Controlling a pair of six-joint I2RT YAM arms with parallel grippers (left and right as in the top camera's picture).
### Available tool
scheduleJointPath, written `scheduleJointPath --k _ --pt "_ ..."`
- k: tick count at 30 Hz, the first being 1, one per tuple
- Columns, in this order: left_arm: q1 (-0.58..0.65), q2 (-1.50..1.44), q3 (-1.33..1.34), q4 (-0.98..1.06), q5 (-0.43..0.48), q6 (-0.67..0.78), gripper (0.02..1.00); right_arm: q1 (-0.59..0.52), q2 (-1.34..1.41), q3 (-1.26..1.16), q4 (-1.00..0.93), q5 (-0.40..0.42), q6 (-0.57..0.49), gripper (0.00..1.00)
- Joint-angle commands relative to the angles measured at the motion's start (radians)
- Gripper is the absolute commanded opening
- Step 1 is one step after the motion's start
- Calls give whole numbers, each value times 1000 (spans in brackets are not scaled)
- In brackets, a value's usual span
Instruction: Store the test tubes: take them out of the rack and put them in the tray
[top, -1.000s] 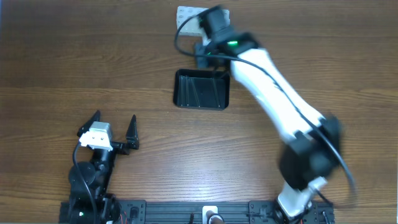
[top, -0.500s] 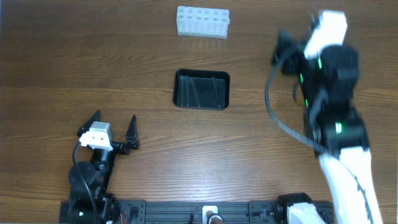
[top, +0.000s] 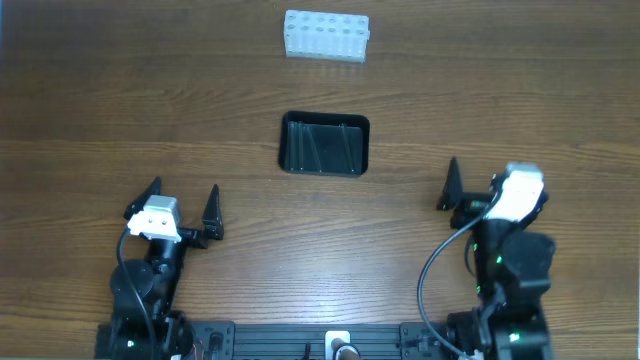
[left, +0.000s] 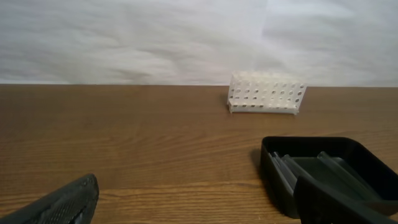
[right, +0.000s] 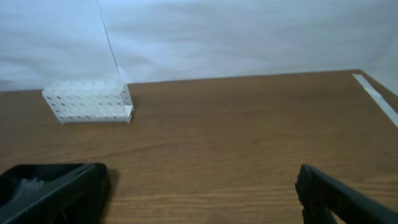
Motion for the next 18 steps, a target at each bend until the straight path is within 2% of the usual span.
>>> scheduleJointPath --k 1,7,12,18 --pt "5 -9 -6 -1 6 15 998 -5 -145 -136 23 35 -5 991" --pt "5 -9 -6 -1 6 15 1000 -5 -261 -238 34 35 -14 991" --pt "5 -9 -6 -1 6 15 1000 -5 -305 -322 129 35 -22 991" --pt "5 -9 -6 -1 6 15 1000 -5 -307 -329 136 35 -65 991"
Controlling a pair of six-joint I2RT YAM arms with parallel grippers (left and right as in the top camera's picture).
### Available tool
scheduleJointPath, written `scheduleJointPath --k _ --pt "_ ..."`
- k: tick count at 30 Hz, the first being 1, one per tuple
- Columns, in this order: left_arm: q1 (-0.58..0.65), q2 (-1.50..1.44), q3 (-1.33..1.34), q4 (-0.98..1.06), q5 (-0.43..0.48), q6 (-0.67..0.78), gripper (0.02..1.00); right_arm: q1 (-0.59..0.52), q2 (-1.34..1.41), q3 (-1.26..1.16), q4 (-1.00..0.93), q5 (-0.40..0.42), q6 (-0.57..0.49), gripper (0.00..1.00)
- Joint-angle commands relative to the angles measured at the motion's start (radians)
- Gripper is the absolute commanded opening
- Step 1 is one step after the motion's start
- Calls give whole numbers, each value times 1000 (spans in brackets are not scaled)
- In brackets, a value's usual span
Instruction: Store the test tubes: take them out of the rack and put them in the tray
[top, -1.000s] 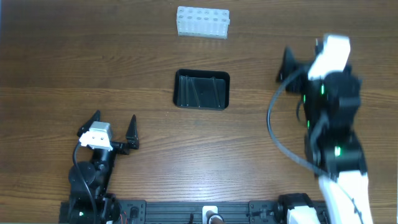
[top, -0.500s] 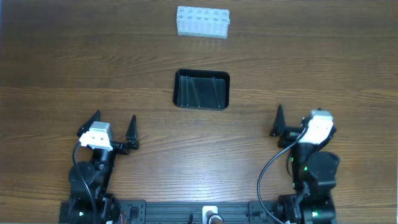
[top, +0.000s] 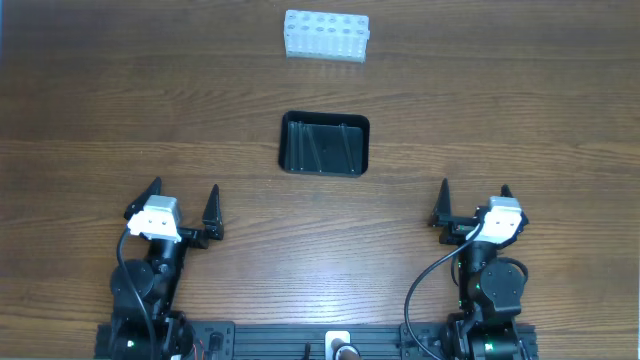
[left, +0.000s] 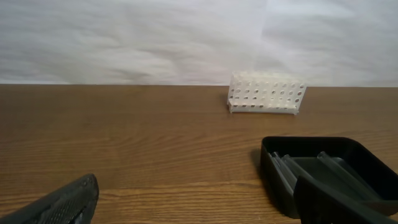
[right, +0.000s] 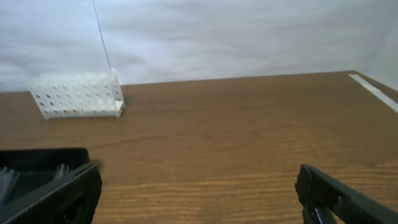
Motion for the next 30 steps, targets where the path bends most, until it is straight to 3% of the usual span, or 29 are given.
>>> scheduleJointPath --k 1,30 --pt "5 -9 -6 -1 6 15 1000 -5 -12 -10 6 13 -58 993" --pt "5 -9 -6 -1 6 15 998 -5 6 -10 5 12 -79 993"
